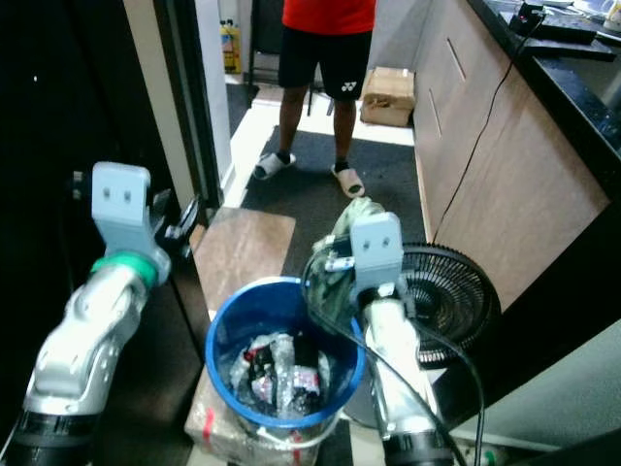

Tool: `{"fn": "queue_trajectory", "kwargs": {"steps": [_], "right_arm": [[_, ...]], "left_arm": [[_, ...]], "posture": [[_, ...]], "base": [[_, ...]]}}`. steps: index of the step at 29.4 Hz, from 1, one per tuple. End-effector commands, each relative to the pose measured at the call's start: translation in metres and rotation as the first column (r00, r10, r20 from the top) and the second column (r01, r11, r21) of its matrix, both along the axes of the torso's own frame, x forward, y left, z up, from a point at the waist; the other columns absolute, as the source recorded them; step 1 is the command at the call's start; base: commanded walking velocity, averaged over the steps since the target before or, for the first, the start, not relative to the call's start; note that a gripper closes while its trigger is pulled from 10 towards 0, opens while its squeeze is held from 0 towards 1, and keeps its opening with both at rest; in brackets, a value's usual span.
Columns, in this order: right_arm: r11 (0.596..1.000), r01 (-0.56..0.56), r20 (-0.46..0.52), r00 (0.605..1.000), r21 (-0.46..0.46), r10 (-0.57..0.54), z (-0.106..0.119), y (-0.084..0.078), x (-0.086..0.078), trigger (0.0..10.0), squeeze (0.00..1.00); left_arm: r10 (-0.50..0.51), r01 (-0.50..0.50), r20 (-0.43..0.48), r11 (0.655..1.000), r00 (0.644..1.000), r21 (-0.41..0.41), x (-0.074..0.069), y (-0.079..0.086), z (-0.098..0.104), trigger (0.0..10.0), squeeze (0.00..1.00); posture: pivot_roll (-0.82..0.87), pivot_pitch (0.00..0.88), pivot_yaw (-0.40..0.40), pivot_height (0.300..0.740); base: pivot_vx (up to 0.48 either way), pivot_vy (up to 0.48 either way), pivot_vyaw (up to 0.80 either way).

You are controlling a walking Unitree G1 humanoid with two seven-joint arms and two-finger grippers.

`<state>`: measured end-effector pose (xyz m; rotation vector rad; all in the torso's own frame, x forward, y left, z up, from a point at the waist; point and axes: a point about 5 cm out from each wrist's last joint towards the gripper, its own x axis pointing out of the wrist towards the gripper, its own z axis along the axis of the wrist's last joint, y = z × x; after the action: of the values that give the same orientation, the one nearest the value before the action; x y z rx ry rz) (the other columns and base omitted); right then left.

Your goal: Clothes washing

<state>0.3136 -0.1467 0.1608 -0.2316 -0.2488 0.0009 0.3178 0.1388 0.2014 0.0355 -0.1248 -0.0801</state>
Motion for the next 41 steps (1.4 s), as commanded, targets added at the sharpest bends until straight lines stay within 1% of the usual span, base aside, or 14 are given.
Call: {"fn": "queue_trajectory", "kwargs": {"steps": [1,4,8,10,16,26,41], "right_arm": [[1.0,-0.016,-0.004,1.0,0.005,0.016,-0.004,0.003,-0.004,10.0,0.0],[1.0,-0.02,-0.01,1.0,0.008,0.02,-0.007,0.004,-0.005,10.0,0.0],[1.0,-0.022,-0.015,1.0,-0.003,0.022,-0.009,0.005,-0.002,10.0,0.0],[1.0,-0.021,-0.007,1.0,-0.005,0.021,-0.008,0.006,0.0,10.0,0.0],[1.0,-0.019,0.004,1.0,-0.003,0.019,-0.006,0.005,0.001,10.0,0.0],[1.0,-0.02,0.011,1.0,-0.004,0.02,-0.006,0.005,0.001,10.0,0.0],[1.0,-0.023,0.022,0.999,-0.007,0.023,-0.005,0.004,0.004,10.0,0.0]], "left_arm": [[0.027,-0.027,-0.021,1.0,0.999,0.004,-0.002,0.007,-0.006,10.0,0.0],[0.031,-0.031,-0.021,1.0,0.999,0.0,-0.003,0.008,-0.005,10.0,0.0],[0.031,-0.032,-0.013,0.999,0.999,-0.004,-0.001,0.005,-0.005,10.0,0.0],[0.024,-0.024,-0.007,0.999,1.0,-0.021,0.0,0.002,-0.005,10.0,0.0],[0.022,-0.022,0.002,0.999,1.0,-0.028,0.001,0.0,-0.003,10.0,0.0],[0.021,-0.021,0.009,1.0,1.0,-0.022,0.002,-0.002,-0.003,10.0,0.0],[0.018,-0.018,0.021,1.0,1.0,-0.013,0.002,-0.003,-0.001,10.0,0.0]], "posture": [[0.08,0.064,0.003,0.74],[0.08,0.063,-0.001,0.74],[0.08,0.056,-0.004,0.74],[0.08,0.053,-0.005,0.74],[0.08,0.052,-0.006,0.74],[0.08,0.048,-0.005,0.74],[0.08,0.038,-0.003,0.74]], "base": [[0.0,0.0,0.0],[0.0,0.0,0.0],[0.0,0.0,0.0],[0.0,0.0,0.0],[0.0,0.0,0.0],[0.0,0.0,0.0],[-0.316,0.0,0.0]]}}
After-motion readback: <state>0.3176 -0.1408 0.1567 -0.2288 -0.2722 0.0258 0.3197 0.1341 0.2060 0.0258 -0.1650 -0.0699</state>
